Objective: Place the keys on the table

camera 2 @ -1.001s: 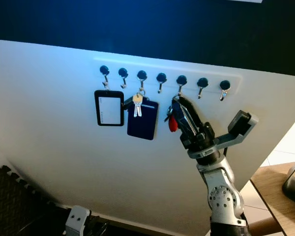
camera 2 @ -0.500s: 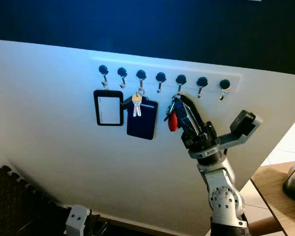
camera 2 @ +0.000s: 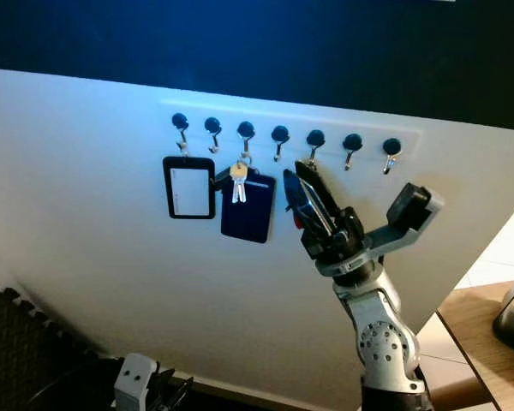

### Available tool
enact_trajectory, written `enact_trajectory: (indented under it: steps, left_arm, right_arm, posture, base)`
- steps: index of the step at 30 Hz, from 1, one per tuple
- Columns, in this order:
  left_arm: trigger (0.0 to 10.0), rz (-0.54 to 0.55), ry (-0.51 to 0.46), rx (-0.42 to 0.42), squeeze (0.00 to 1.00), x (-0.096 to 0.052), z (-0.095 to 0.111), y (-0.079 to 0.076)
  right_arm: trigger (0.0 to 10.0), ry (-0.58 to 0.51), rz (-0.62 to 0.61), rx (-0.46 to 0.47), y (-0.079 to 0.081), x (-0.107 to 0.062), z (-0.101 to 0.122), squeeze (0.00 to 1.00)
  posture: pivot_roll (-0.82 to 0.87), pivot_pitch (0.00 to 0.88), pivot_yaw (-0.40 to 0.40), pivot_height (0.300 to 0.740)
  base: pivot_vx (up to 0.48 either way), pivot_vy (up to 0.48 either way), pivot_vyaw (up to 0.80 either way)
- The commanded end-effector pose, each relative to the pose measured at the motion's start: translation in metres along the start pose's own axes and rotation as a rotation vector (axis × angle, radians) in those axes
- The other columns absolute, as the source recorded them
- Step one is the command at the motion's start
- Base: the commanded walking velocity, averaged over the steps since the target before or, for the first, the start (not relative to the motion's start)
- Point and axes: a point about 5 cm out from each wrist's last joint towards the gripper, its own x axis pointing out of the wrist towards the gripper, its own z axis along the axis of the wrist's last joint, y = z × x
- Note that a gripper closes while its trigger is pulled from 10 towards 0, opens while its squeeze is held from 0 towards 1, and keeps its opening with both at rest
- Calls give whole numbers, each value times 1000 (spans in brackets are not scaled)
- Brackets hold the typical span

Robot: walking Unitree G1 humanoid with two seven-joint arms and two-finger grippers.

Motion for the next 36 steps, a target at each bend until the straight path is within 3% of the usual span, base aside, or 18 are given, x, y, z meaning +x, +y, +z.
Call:
enact_trajectory:
  steps: [1, 11, 26, 36]
  left_arm:
    - [10000, -8, 24, -4, 0, -3, -5, -2]
    - [10000, -12, 28, -7, 0, -3, -6, -3]
    - [10000, -8, 30, -9, 0, -5, -6, -3]
    - [10000, -12, 35, -10, 0, -5, -7, -3]
  right_arm:
    - [10000, -18, -59, -61, -8, -2, 6, 0]
    - [10000, -14, -124, -176, -18, -5, 16, 0]
    - [10000, 36, -26, -75, -4, -14, 6, 0]
    - [10000, -22, -65, -113, -6, -17, 18, 0]
  posture:
    - [80, 84, -34, 740]
    - [75, 84, -36, 740]
    - [77, 88, -35, 740]
    - [74, 89, -34, 740]
  base:
    - [0, 0, 0]
    - [0, 0, 0]
    - [0, 0, 0]
    - [0, 0, 0]
